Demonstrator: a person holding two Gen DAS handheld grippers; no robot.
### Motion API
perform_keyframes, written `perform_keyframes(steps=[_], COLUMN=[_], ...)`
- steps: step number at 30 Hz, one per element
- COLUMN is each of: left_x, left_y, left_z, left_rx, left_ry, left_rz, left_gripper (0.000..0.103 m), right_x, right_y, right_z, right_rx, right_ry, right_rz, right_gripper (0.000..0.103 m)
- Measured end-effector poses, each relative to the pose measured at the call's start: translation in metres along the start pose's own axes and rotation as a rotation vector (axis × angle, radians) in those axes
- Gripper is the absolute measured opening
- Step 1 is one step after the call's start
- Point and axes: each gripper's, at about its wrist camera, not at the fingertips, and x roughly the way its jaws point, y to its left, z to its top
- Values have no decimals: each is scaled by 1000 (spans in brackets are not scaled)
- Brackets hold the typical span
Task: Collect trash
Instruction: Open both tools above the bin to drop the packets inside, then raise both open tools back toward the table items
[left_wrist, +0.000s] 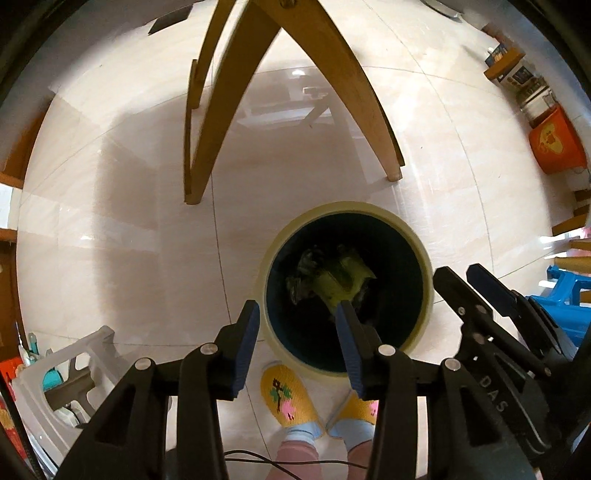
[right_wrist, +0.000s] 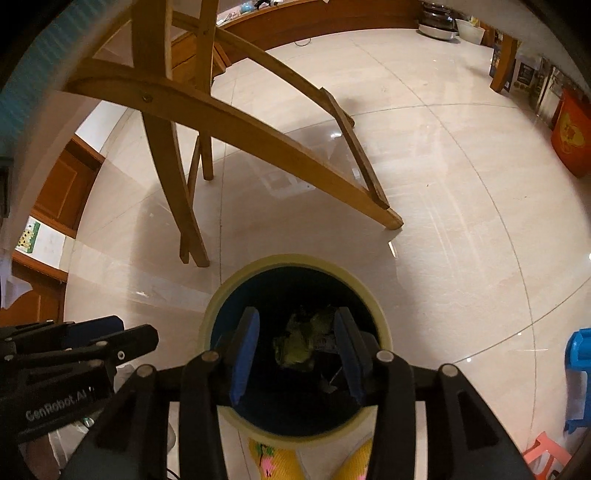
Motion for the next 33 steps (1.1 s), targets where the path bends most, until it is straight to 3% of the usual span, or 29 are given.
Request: perform_keyframes(steps=[6, 15, 19, 24, 28, 33], left_x=[-48, -161, -220, -289, -334, -384], left_y=[3, 12, 16, 19, 20, 19], left_z=[-15, -29, -29, -28, -24, -18], left_rx=[-5, -39, -54, -74, -92, -106], left_ry=[4, -65, -128, -224, -279, -353], left_rz=[-6, -32, -37, -43, -46, -48], left_gripper=[42, 43, 51, 53, 60, 61], right_x=[-49, -150, -195, -258, -303, -346], right_y=[2, 18, 34, 56, 68, 80], right_z=[1, 15, 29, 50, 70, 88], right_rx=[-13, -31, -65, -108, -147, -178], right_ry=[20, 7, -13, -71, -127, -198], right_rz=[-3, 23, 61, 122, 162, 205], right_gripper=[43, 43, 43, 43, 43, 43])
